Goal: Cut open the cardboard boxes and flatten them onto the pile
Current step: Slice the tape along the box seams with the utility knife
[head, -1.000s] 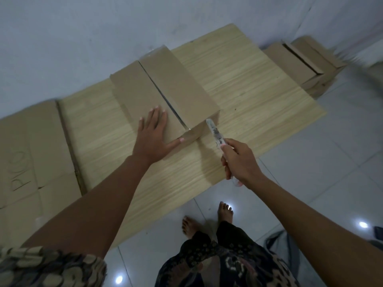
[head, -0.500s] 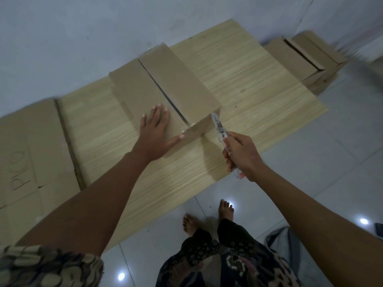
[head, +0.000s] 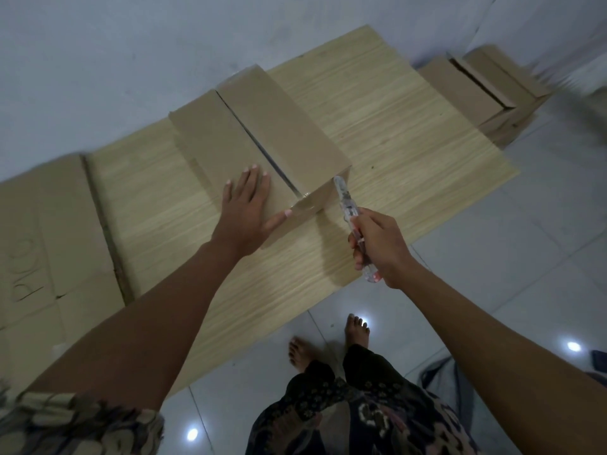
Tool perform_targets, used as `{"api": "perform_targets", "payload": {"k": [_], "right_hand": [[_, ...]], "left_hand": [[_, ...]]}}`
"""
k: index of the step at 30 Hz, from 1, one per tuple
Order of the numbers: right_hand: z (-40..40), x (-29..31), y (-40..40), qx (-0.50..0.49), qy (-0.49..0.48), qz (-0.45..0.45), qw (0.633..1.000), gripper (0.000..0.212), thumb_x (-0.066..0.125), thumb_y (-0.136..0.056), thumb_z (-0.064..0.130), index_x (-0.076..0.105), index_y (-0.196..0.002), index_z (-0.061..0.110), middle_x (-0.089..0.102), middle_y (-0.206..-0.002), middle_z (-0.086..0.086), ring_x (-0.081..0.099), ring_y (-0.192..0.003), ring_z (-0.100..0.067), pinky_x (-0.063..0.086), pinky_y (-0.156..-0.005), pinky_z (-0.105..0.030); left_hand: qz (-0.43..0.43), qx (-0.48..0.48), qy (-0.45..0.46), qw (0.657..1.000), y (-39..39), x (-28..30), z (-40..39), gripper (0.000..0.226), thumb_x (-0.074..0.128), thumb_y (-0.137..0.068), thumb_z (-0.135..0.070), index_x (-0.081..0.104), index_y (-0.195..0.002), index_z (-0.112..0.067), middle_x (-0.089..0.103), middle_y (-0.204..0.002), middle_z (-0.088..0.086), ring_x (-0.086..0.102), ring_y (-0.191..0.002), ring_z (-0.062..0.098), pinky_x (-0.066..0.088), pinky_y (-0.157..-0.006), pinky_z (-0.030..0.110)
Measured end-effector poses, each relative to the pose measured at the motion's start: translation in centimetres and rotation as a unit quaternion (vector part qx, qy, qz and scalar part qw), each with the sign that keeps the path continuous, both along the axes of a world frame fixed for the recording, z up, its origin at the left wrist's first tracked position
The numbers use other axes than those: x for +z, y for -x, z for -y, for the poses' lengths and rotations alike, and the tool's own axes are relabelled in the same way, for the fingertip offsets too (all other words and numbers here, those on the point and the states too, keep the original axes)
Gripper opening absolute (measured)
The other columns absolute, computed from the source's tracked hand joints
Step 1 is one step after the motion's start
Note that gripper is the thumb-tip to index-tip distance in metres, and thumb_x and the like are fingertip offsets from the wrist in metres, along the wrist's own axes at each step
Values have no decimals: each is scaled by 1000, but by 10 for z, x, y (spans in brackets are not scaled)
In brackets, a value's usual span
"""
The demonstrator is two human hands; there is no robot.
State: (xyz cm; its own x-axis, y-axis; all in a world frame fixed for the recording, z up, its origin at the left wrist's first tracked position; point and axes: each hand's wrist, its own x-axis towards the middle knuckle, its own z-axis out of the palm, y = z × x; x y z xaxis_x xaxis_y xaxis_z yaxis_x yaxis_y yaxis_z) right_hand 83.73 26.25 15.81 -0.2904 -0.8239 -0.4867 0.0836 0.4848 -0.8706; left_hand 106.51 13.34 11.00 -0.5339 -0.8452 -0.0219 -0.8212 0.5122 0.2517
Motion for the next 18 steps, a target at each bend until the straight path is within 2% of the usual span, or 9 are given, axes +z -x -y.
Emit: {"api": "perform_targets", "payload": {"k": [3, 9, 18], "right_hand": [[0, 0, 5, 7, 8, 5, 1000, 26, 46, -103, 15, 65, -86, 17, 55, -66, -11, 46, -41, -18, 44, -41, -26], [2, -6, -4, -30, 7, 26, 999, 32, 43, -103, 14, 55, -73, 15, 54, -64, -9, 45, -41, -19, 43, -42, -25], [1, -2, 0, 7, 17, 9, 1000, 29, 41, -104, 14, 62, -85, 18, 54, -68, -12, 46, -41, -16, 44, -41, -25]], "left_hand": [[1, 0, 0, 1000, 0, 0, 0, 97, 26, -90, -73, 27, -158, -3, 18, -167, 19, 13, -155, 33, 7, -122, 58], [10, -3, 0, 1000, 4, 1, 0, 96, 26, -91, -72, 28, -157, -3, 20, -166, 19, 15, -155, 33, 8, -122, 58], [11, -2, 9, 1000, 4, 2, -4, 93, 24, -93, -70, 23, -158, -4, 16, -167, 19, 10, -156, 32, 5, -123, 56]]}}
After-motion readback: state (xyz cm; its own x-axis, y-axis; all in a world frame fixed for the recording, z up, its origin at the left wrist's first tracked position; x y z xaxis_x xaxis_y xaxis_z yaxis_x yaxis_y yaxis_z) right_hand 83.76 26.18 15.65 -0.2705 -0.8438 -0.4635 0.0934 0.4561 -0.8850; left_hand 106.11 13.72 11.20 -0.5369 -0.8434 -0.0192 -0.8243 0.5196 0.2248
